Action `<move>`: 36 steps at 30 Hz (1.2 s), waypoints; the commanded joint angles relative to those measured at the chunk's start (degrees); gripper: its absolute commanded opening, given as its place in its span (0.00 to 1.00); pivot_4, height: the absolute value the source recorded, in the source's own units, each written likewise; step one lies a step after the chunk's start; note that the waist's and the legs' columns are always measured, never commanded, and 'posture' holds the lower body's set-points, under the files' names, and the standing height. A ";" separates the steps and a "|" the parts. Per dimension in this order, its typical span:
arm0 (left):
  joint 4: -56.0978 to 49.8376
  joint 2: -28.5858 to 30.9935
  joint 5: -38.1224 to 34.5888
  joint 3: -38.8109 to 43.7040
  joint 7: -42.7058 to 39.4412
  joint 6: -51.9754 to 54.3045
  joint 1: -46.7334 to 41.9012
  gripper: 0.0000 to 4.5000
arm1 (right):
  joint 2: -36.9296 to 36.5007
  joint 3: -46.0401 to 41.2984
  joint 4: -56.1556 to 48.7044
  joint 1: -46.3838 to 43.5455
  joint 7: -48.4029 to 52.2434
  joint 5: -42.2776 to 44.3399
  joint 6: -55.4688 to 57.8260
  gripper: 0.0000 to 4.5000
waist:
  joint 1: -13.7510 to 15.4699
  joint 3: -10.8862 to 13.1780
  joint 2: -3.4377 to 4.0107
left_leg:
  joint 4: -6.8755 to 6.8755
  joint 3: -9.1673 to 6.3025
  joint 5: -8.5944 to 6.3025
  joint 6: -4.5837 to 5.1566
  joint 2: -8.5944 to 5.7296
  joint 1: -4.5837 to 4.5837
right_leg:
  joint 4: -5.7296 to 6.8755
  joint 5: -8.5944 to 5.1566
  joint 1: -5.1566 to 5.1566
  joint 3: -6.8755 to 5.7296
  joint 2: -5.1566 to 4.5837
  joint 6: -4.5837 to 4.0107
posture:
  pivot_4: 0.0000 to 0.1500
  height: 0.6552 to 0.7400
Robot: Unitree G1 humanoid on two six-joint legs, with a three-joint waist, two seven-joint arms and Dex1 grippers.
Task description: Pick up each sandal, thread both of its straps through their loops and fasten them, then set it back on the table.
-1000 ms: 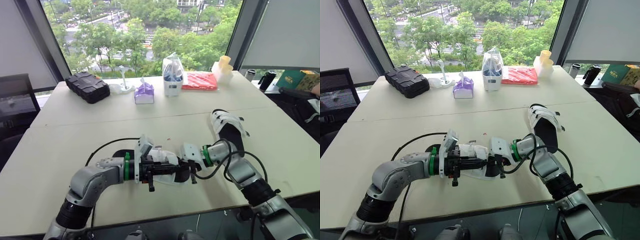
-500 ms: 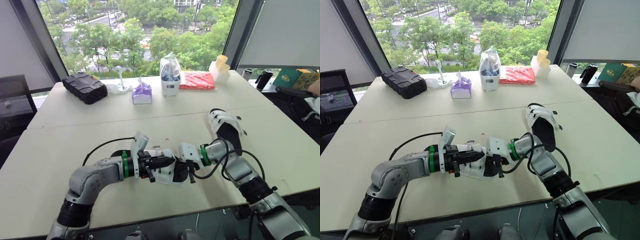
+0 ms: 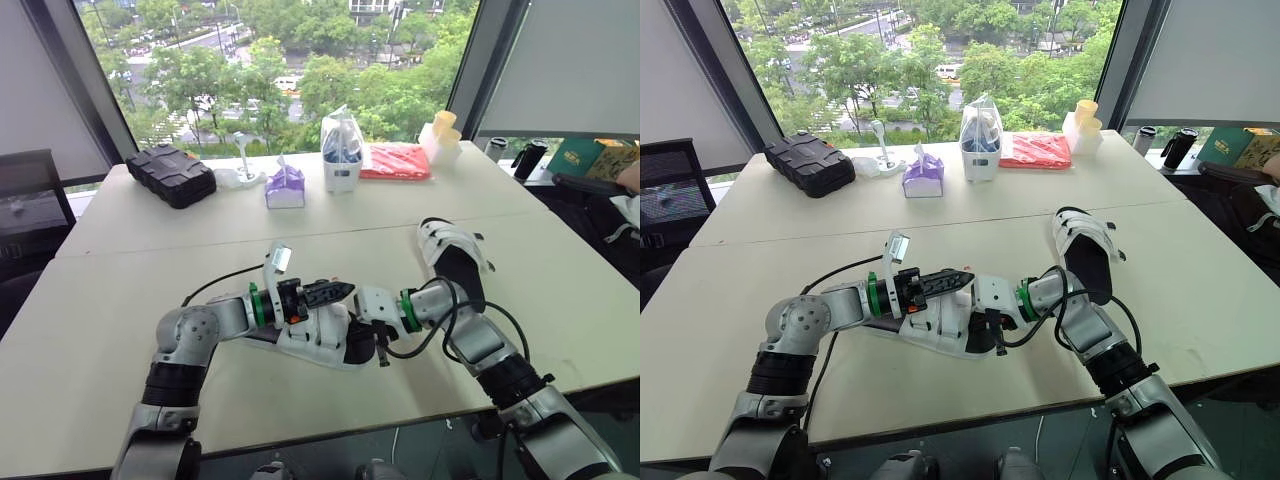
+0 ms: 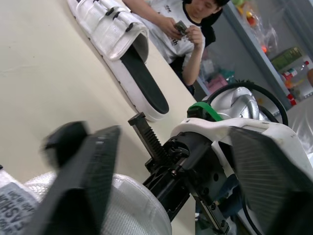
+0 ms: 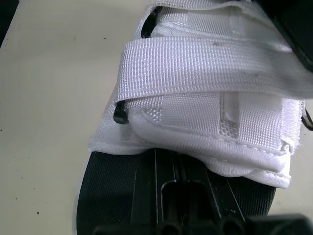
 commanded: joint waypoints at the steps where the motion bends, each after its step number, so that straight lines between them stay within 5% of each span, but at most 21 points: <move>1: 1.47 -0.20 2.17 0.11 1.09 -1.24 -1.27 0.97 | -0.12 2.22 0.43 1.42 0.20 -1.38 0.83 0.00 | -0.08 0.00 0.00 | 0.01 0.01 0.00 0.00 0.00 0.00 | 0.00 0.00 0.00 0.00 0.00 0.00 | 1.00 1.00; 6: 8.54 -0.96 3.71 4.65 4.34 -5.16 -10.56 0.97 | -0.21 2.25 0.68 1.39 -0.06 -1.43 0.62 0.00 | -0.02 0.03 -0.06 | 0.02 0.00 0.00 -0.01 -0.01 0.00 | 0.00 0.00 0.00 -0.02 0.00 0.01 | 1.00 1.00; 9: 10.57 3.08 7.98 0.92 -1.49 -7.99 -15.86 0.97 | -0.04 2.33 0.82 1.17 -0.27 -1.45 0.67 0.00 | -0.25 0.05 -0.09 | 0.00 0.01 0.02 -0.04 -0.01 -0.03 | 0.02 0.05 -0.06 -0.05 0.03 0.10 | 1.00 1.00; 18: 9.32 11.98 20.07 -15.98 -21.06 -16.23 -10.92 0.97 | -0.13 2.43 2.77 0.19 -0.40 -1.98 -0.90 0.00 | -0.32 0.01 0.02 | -0.12 0.07 -0.04 -0.21 0.03 0.03 | 0.01 0.08 -0.10 0.04 0.19 0.14 | 1.00 1.00; 28: 9.96 11.28 23.57 -16.08 -24.64 -19.27 -9.46 0.97 | 0.03 2.64 2.78 0.62 -0.65 -2.03 -1.43 0.00 | -0.20 0.01 0.00 | -0.11 0.04 -0.05 -0.21 0.05 0.01 | -0.02 0.06 -0.10 0.04 0.02 0.14 | 1.00 1.00; 31: 9.84 10.67 23.62 -15.15 -24.42 -19.55 -9.56 0.72 | 0.01 2.61 2.89 0.48 -0.61 -2.03 -1.50 0.00 | -0.19 0.01 0.00 | -0.10 0.02 -0.04 -0.21 0.06 0.01 | -0.01 0.07 -0.10 0.04 0.03 0.14 | 1.00 1.00; 36: 10.22 9.96 23.79 -13.77 -23.70 -19.62 -9.76 0.17 | -0.01 2.54 3.05 0.33 -0.58 -2.05 -1.58 0.00 | -0.18 0.01 0.00 | -0.08 0.02 -0.04 -0.20 0.05 0.01 | -0.01 0.07 -0.08 0.03 0.03 0.14 | 1.00 1.00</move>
